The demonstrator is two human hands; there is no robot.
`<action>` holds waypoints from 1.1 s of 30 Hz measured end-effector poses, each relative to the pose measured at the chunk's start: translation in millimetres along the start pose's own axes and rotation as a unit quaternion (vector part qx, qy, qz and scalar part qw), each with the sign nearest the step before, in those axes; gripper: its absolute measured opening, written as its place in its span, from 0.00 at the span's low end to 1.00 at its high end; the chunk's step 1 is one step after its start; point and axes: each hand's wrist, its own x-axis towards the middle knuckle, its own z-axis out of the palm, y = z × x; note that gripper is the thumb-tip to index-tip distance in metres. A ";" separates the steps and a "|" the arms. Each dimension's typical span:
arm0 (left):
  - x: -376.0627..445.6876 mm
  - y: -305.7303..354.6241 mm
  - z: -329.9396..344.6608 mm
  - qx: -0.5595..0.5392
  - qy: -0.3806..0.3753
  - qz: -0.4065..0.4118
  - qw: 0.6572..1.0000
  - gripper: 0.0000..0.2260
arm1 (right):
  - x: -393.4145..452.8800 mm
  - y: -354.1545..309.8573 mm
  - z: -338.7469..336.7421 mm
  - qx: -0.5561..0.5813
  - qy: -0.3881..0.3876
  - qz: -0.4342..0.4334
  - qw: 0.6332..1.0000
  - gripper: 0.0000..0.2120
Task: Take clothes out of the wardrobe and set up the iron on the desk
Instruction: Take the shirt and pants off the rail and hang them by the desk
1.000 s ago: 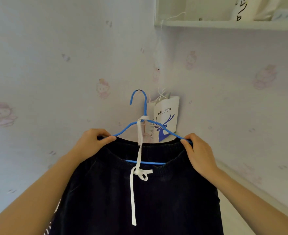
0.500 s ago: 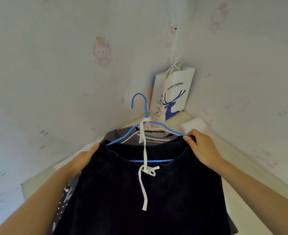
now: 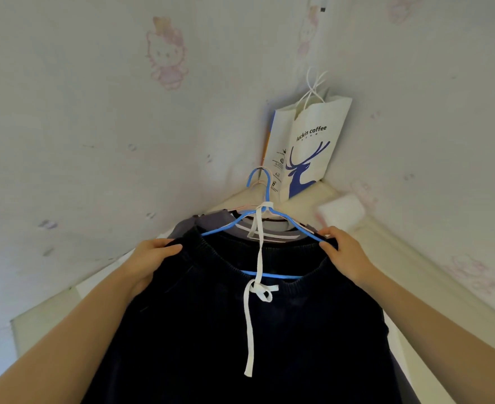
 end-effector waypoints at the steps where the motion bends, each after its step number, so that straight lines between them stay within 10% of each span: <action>1: 3.2 1.3 4.5 -0.009 0.020 0.012 1.000 0.08 | 2.0 1.5 1.3 0.005 0.008 0.000 1.000 0.10; 21: 108.3 56.4 49.3 0.061 0.188 0.172 0.965 0.07 | 120.9 2.7 2.2 0.088 0.084 0.054 0.991 0.11; 27: 110.7 -5.5 64.6 0.516 0.171 0.216 0.811 0.19 | 134.6 40.0 44.2 0.028 0.054 0.089 0.994 0.11; 33: 90.6 -59.5 80.3 0.633 0.144 0.263 0.714 0.29 | 142.4 50.2 60.6 0.002 0.038 0.090 0.995 0.10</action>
